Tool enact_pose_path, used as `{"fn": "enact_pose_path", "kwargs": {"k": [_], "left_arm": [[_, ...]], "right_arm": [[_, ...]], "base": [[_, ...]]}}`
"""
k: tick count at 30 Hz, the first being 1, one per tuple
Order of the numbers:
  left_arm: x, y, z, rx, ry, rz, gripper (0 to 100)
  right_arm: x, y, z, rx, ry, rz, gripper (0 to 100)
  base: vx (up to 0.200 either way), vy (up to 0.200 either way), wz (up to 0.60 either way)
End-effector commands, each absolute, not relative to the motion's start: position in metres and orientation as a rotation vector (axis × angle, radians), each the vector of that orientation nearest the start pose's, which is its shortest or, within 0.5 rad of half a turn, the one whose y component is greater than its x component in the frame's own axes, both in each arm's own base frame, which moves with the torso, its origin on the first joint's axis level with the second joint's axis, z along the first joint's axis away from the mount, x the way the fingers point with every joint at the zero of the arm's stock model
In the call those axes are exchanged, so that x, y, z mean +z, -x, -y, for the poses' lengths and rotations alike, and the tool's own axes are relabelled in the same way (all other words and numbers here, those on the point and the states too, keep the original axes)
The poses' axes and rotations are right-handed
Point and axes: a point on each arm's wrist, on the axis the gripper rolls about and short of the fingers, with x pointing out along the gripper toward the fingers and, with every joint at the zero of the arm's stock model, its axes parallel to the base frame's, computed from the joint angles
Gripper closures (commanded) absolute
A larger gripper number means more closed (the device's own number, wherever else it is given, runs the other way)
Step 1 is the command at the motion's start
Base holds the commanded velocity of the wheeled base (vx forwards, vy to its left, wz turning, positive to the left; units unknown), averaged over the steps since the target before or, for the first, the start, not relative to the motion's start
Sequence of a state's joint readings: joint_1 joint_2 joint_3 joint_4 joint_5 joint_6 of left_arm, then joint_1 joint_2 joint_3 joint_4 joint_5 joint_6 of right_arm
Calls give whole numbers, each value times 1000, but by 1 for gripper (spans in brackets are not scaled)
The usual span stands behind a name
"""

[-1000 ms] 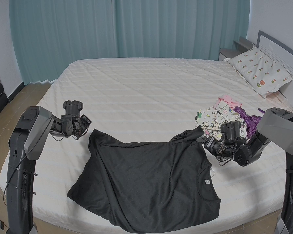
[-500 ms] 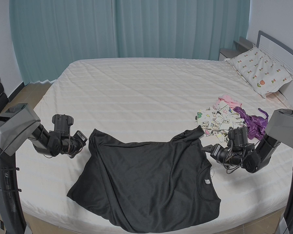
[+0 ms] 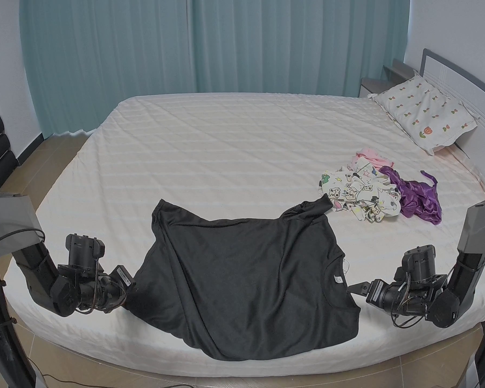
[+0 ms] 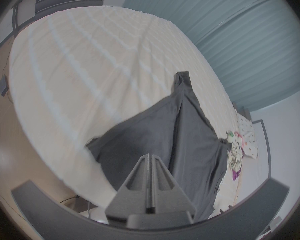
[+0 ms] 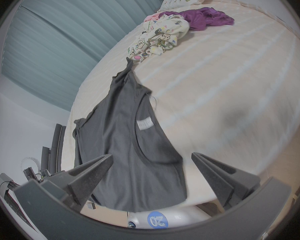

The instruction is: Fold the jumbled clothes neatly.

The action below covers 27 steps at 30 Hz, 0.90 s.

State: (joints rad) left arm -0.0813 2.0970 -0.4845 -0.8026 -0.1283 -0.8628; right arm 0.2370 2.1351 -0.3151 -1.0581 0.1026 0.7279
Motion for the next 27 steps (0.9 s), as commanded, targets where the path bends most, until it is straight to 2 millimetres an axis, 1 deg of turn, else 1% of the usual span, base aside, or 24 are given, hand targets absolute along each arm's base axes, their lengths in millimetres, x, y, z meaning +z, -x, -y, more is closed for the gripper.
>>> {"fn": "enact_pose_path", "kwargs": {"k": [1,7,8,12,18,19,27], "left_arm": [[3,-278,27,167,809,-869,100],[-9,-282,27,178,795,-869,100],[-14,-285,26,203,785,-857,100],[-22,-289,25,236,770,-830,100],[-20,-289,21,243,780,-814,100],[-20,-288,20,244,780,-813,0],[-21,-290,20,247,779,-814,0]], "right_arm": [[-2,-246,-64,44,-631,-849,0],[-6,-244,-70,54,-621,-870,0],[-7,-244,-71,53,-618,-874,0],[-8,-242,-75,66,-610,-885,0],[-9,-241,-74,64,-609,-890,0],[-9,-241,-74,64,-609,-890,0],[-9,-238,-77,74,-602,-899,0]], "base": [[0,0,0],[0,0,0],[0,0,0],[0,0,0],[0,0,0],[0,0,0],[0,0,0]]}}
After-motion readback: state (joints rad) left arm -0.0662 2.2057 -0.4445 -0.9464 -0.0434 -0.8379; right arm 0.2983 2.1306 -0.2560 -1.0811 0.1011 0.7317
